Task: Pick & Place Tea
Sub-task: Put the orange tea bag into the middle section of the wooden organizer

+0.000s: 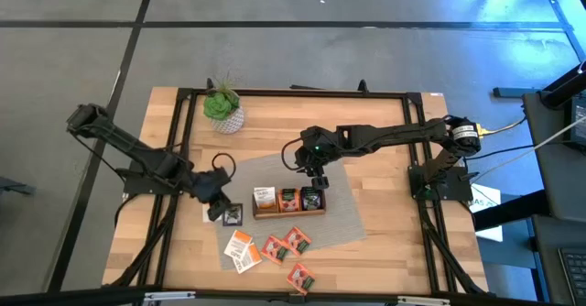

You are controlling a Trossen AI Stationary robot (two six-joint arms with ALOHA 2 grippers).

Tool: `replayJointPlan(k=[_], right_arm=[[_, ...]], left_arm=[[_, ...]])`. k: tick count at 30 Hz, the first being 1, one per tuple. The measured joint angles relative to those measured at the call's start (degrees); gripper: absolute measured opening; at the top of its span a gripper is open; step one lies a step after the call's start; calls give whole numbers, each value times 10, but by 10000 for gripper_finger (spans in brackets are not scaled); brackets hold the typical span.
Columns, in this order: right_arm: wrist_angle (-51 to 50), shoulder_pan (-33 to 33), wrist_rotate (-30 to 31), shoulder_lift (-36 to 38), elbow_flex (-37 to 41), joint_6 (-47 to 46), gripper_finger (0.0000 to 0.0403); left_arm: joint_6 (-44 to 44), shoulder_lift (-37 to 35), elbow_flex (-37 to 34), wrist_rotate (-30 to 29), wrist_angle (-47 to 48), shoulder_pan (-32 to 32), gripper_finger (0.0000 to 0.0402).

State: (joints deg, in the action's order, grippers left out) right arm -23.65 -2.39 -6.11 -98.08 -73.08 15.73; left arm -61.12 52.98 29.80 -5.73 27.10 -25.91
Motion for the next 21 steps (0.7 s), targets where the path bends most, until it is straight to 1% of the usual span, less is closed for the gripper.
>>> replayJointPlan(k=[3,7,12,16,19,21], right_arm=[[2,0,0,0,0,-1,138],[2,5,0,0,0,-2,138],[4,16,0,0,0,-2,138],[24,28,0,0,0,-4,138],[54,44,-1,0,0,-40,138],[68,59,-14,0,0,-59,138]], left_arm=[[-55,11,0,-9,22,-30,95],[-107,33,0,-21,41,-64,95],[-145,64,0,-38,43,-92,91],[-173,83,0,-39,41,-106,91],[-186,94,0,-40,40,-115,91],[-193,99,0,-46,39,-122,91]])
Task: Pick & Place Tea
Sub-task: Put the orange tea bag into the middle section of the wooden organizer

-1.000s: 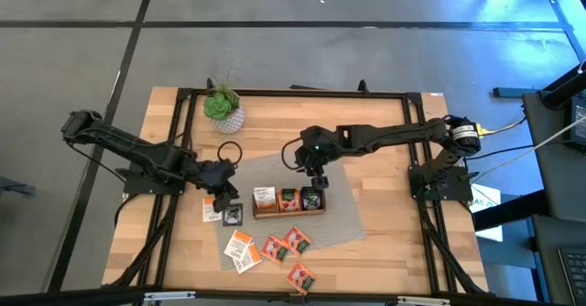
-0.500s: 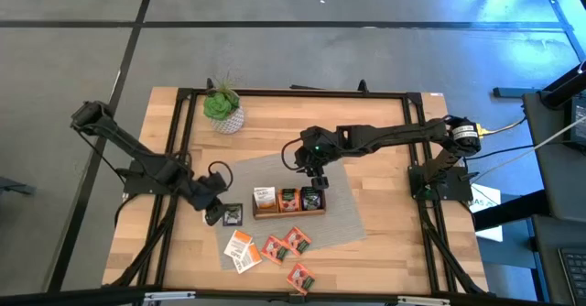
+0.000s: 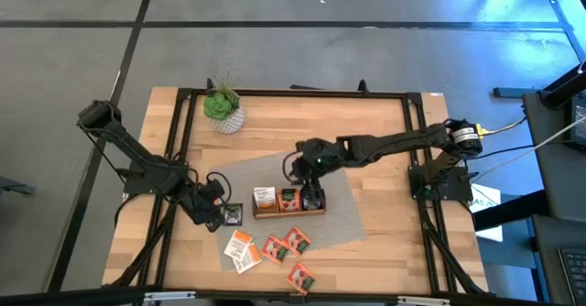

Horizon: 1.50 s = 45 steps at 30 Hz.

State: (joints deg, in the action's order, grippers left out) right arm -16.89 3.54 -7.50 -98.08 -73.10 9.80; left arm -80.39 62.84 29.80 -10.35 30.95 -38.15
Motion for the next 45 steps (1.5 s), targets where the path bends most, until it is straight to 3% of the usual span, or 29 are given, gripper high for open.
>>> replayJointPlan(k=[11,26,32,34,41,45], right_arm=[[71,35,4,0,0,160,138],[160,25,12,0,0,159,138],[28,24,179,10,-15,70,138],[-32,22,188,11,-28,25,138],[-315,20,135,16,-57,-137,138],[-371,26,166,25,-25,-176,138]], left_arm=[[27,3,0,-37,-8,-11,95],[121,3,0,-51,-9,24,91],[111,18,-3,-52,-2,28,94],[98,30,-3,-55,3,31,95],[26,113,-3,-66,9,47,92],[11,157,2,-60,11,59,91]])
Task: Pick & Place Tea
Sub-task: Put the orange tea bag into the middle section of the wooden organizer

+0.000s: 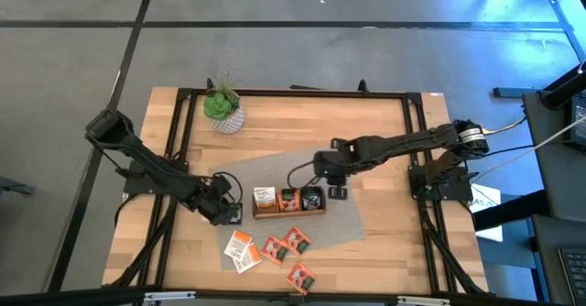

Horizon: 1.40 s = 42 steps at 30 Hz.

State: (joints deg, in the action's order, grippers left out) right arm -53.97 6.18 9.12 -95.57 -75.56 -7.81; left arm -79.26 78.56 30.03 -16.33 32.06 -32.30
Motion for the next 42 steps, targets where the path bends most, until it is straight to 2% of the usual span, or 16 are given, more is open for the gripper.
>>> replayJointPlan(k=[5,10,14,21,30,34,38,42], right_arm=[[24,-3,-1,-2,79,32,138],[152,-30,-9,-2,175,90,138],[247,-52,-44,-2,226,120,138],[286,-58,-72,-1,276,80,138],[303,-5,-90,3,303,-12,138],[302,21,-63,2,302,-28,138],[280,41,-39,18,278,-53,138],[295,79,-25,66,227,-56,138]], left_arm=[[-27,2,0,-6,2,0,91],[-42,-13,-4,-9,-4,1,94],[-43,-12,-4,-4,2,10,94],[-33,-12,-4,-26,43,53,91],[49,-12,-4,-38,45,121,90],[81,-12,-4,-36,33,140,93],[100,-12,-5,-40,20,145,95],[106,-12,-5,-40,19,145,93]])
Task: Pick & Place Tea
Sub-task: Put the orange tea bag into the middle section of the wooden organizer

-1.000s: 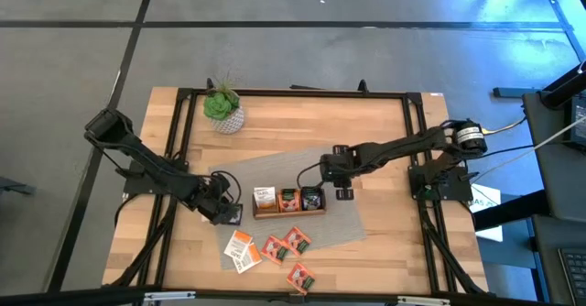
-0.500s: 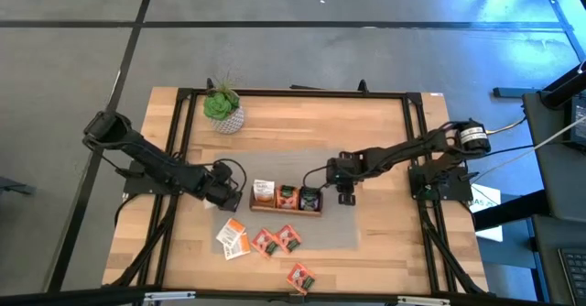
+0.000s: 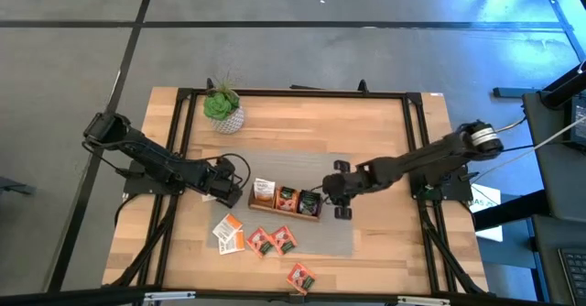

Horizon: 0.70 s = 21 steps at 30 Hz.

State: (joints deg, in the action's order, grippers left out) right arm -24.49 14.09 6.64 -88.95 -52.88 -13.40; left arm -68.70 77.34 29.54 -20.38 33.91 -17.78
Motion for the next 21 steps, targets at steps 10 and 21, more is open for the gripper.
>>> replayJointPlan(k=[10,21], right_arm=[[27,126,69,-31,-112,-14,138],[23,153,69,-163,-160,-46,138]], left_arm=[[5,0,0,0,-3,-1,93],[41,0,0,-3,-7,-2,92]])
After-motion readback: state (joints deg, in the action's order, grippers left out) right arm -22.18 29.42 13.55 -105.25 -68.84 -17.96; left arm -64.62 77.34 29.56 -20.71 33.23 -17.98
